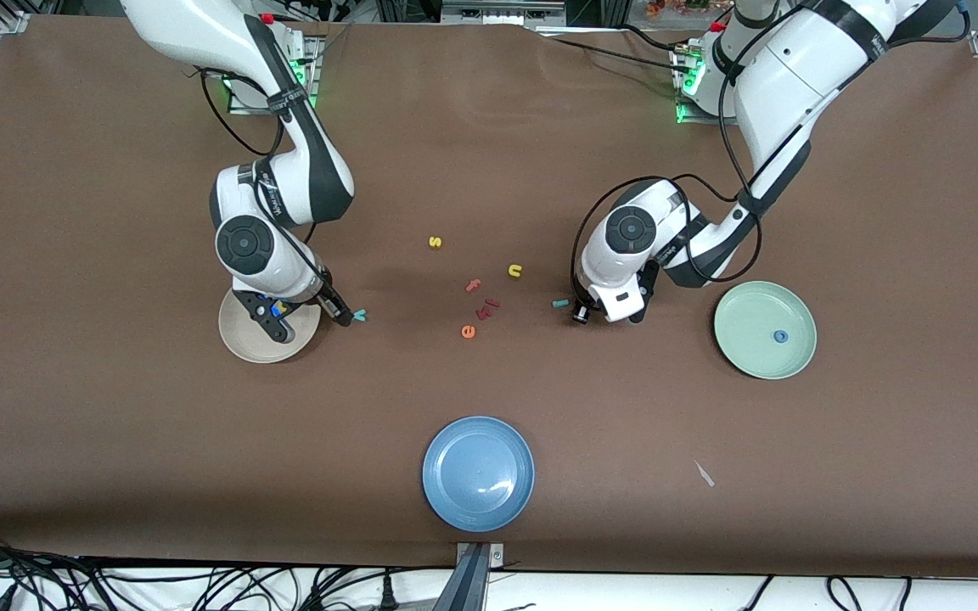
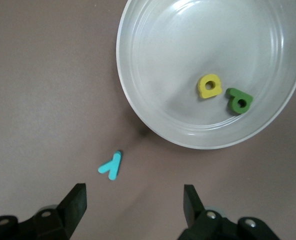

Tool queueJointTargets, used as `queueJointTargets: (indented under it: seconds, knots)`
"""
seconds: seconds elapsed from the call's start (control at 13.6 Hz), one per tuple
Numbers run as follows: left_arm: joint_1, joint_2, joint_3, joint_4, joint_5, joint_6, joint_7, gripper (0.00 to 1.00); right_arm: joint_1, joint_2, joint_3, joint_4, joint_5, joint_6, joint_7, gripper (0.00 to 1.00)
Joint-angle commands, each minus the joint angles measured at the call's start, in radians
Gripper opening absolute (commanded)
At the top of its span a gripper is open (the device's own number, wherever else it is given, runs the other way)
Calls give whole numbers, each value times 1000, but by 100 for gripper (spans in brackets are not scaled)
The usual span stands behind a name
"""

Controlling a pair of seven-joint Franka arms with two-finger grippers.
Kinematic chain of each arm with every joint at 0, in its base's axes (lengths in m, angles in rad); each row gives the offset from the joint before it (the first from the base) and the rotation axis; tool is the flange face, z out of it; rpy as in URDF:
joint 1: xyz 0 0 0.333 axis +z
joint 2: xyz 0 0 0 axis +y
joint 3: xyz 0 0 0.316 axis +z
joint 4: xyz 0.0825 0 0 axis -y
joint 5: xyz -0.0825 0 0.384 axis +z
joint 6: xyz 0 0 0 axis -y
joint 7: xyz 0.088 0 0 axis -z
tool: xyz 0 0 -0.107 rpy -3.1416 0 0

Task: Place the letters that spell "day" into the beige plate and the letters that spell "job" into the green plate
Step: 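Place the green p on the beige plate while the left gripper grasps the b, then drop the pink b on the green plate while the right gripper grasps the y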

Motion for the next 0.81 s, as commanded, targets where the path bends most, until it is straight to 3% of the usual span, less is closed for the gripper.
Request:
queueJointTargets:
  seconds: [0.0,0.15,0.52,0.74]
  knots:
    - [5,9,0,10,35,-14,26,24,30,46,-2,-14,12,100,83,87]
    - [10,0,0,8,35,-21,44,16,40,92,-2,-14,11,173,115,86]
    - [62,-66,-31,11,20,-101,150,4,58,104,-2,-29,12,182,114,71]
    - [294,-92,-187,11,18,-252,341,2,61,106,-2,-31,12,201,117,70]
